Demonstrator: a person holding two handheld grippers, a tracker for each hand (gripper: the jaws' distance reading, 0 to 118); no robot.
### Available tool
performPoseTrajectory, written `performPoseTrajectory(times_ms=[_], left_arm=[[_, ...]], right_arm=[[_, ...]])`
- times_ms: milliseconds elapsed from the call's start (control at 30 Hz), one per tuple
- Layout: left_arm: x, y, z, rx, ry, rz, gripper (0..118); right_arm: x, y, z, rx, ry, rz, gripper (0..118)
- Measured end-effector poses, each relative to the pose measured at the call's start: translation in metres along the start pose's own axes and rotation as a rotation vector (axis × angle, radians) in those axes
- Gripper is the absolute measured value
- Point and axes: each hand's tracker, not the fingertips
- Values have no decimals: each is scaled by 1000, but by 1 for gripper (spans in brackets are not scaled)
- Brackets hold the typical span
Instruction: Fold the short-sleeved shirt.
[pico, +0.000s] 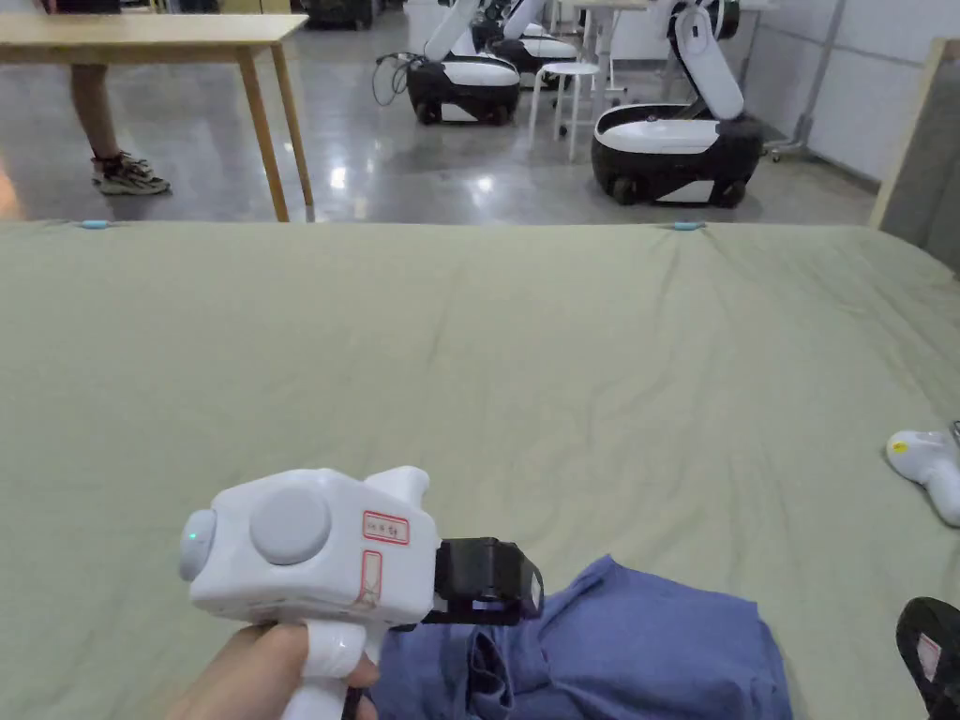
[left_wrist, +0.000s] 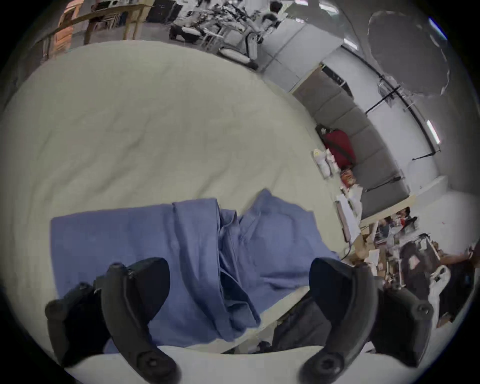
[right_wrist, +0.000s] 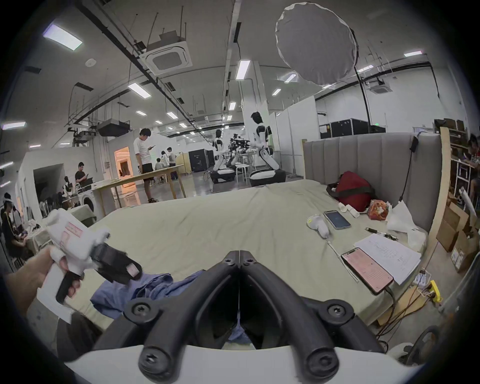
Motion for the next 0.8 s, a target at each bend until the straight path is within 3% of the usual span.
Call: performPoseTrajectory(times_ms=[33,67,100,133,300,600,667,800], left_arm=[[-5,1,16,30,-14,-6,101],[-11,1,34,76,-33,4,86],[-19,0,50,126,-37,33,58],[-29,-1,61,150,-22,54,0],[-55,-6,58,121,-13,133,0],[-52,-45,-88,-147,-164,188,0],[-58,-49,-87,-57,-193,213,0],[-61,-38,-53,-103,-188,218,0]], right_arm=[[-1,0,-1,-2,0,4,1],[-2,-1,-3,-4,3,9,1],[-3,-1,-5,-6,10,13,1],[-5,-2,-7,-11,17,17,1],[-14,-7,-15,-36,47,25,1],[-17,-11,-14,-66,50,32,1],[-15,-12,-14,-78,46,28,1],[-16,-14,-19,-94,47,41,1]])
